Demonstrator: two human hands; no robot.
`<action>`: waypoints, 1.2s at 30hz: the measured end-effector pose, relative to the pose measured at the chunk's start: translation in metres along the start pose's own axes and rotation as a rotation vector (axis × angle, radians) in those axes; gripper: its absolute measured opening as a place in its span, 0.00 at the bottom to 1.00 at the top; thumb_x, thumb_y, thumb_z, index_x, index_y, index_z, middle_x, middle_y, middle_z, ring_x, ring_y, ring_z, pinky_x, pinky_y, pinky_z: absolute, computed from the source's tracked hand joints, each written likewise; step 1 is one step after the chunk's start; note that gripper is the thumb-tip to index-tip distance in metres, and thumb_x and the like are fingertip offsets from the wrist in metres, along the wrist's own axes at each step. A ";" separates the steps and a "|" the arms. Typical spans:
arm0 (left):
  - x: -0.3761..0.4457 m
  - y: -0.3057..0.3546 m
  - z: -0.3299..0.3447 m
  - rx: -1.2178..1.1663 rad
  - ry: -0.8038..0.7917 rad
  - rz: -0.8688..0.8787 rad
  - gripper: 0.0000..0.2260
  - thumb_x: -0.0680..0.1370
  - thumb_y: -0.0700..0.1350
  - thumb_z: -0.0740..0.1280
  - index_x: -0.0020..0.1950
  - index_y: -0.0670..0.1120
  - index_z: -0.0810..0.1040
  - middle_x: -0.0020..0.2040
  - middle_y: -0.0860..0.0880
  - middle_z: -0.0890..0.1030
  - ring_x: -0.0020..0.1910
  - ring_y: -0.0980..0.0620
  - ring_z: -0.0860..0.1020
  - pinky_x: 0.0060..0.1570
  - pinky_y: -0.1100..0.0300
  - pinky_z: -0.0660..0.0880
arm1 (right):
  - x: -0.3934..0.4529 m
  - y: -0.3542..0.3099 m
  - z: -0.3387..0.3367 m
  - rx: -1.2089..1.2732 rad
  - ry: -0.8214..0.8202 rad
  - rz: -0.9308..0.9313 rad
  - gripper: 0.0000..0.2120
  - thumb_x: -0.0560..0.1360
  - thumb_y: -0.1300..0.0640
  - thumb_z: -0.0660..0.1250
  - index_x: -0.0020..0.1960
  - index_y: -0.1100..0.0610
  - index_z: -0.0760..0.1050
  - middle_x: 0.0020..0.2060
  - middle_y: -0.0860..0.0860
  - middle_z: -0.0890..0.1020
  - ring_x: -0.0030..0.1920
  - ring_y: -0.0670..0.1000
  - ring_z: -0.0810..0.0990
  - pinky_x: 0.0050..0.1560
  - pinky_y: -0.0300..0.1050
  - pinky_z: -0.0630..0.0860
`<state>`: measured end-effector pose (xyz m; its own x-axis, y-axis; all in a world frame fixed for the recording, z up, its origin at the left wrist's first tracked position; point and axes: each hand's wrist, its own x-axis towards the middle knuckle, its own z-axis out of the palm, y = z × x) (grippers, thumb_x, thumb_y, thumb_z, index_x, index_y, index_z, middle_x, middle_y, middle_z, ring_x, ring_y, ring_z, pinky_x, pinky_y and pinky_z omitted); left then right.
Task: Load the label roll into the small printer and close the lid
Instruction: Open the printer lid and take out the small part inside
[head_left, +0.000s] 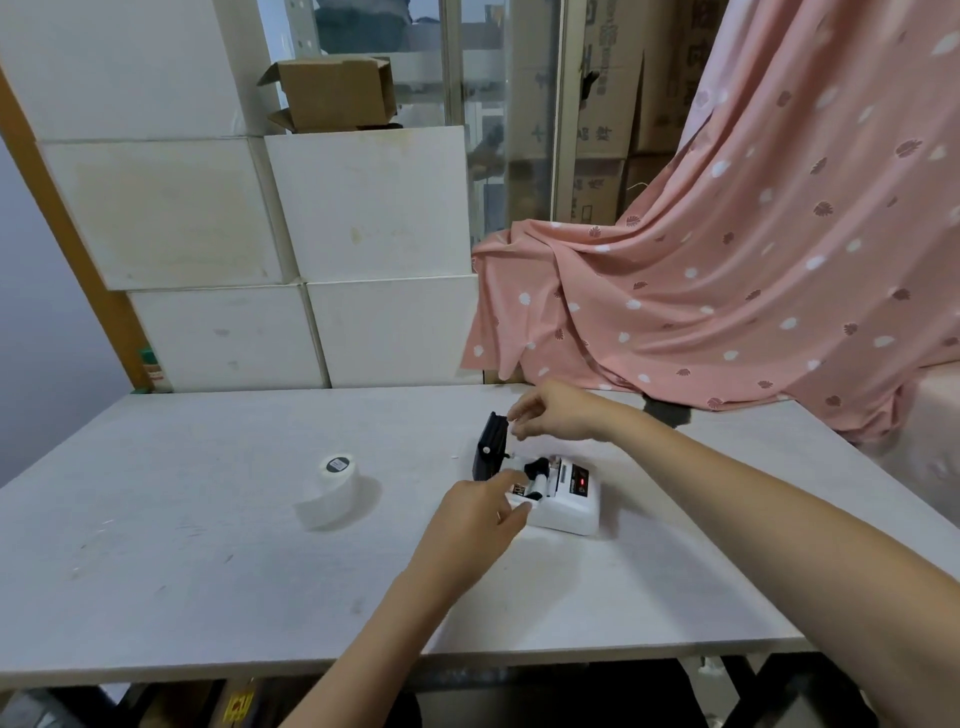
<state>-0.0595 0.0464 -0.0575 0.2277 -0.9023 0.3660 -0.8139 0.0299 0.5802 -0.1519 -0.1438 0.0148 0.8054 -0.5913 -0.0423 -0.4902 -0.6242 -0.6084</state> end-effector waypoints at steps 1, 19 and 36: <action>0.000 0.001 0.003 0.021 0.006 0.006 0.14 0.80 0.49 0.68 0.65 0.51 0.77 0.33 0.51 0.81 0.35 0.53 0.79 0.42 0.56 0.78 | -0.004 -0.001 -0.004 -0.056 0.001 -0.008 0.10 0.76 0.60 0.73 0.57 0.59 0.82 0.46 0.53 0.88 0.47 0.48 0.85 0.48 0.39 0.77; -0.009 0.001 0.026 0.435 0.134 0.337 0.20 0.65 0.31 0.76 0.55 0.43 0.82 0.51 0.49 0.82 0.46 0.48 0.78 0.26 0.62 0.67 | -0.027 -0.032 -0.009 -0.592 -0.263 -0.180 0.09 0.73 0.62 0.75 0.52 0.57 0.84 0.40 0.47 0.84 0.40 0.47 0.79 0.38 0.35 0.74; -0.013 -0.009 0.032 0.353 0.128 0.370 0.10 0.69 0.31 0.76 0.49 0.38 0.83 0.48 0.44 0.84 0.51 0.46 0.82 0.39 0.55 0.82 | -0.022 -0.040 0.017 -0.837 -0.429 -0.123 0.14 0.72 0.64 0.75 0.57 0.55 0.85 0.46 0.50 0.84 0.44 0.50 0.75 0.31 0.38 0.68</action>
<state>-0.0730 0.0443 -0.0910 -0.0638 -0.7986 0.5985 -0.9778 0.1701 0.1228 -0.1444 -0.0968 0.0267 0.8395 -0.3623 -0.4049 -0.3392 -0.9316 0.1304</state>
